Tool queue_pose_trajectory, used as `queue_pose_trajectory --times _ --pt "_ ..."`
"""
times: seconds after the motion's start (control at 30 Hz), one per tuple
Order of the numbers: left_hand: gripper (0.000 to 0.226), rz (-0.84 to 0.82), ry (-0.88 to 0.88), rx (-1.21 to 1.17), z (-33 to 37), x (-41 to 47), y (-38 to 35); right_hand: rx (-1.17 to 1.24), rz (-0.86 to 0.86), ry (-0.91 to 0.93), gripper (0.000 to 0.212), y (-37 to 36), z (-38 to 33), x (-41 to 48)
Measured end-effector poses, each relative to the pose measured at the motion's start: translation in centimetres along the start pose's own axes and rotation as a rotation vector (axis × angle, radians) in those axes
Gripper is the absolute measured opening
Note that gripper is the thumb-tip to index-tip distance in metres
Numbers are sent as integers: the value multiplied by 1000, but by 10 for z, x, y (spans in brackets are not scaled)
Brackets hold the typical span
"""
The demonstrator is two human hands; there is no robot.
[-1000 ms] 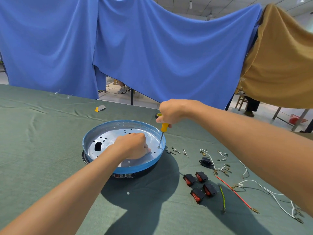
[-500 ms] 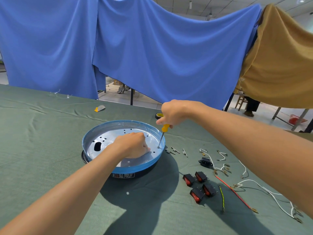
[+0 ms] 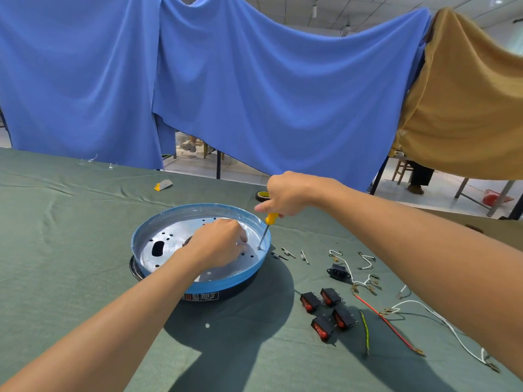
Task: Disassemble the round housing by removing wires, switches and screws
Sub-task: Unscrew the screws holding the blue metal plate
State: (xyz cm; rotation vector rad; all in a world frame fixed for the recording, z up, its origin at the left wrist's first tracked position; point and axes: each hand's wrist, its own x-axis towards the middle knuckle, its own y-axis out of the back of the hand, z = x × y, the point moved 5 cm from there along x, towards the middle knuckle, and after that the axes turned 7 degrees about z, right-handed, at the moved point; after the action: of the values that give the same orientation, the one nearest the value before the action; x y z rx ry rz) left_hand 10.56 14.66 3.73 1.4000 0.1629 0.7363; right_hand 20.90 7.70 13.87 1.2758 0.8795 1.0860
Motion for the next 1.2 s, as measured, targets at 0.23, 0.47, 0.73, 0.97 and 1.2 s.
queue_pose_trajectory --times 0.23,0.47,0.73,0.97,1.2 --pt "29 45 -91 177 10 7 1 102 45 158 10 6 -6 -9" --pt "20 -51 -51 -45 21 10 -5 56 57 28 48 -2 5 -7" --pt "5 -81 -22 -111 20 11 -7 170 129 194 8 1 0 -19" --pt "7 -7 12 -5 21 15 -5 310 221 141 4 8 17 -23" --pt "16 19 -56 109 27 13 -5 471 377 -81 12 2 49 -32"
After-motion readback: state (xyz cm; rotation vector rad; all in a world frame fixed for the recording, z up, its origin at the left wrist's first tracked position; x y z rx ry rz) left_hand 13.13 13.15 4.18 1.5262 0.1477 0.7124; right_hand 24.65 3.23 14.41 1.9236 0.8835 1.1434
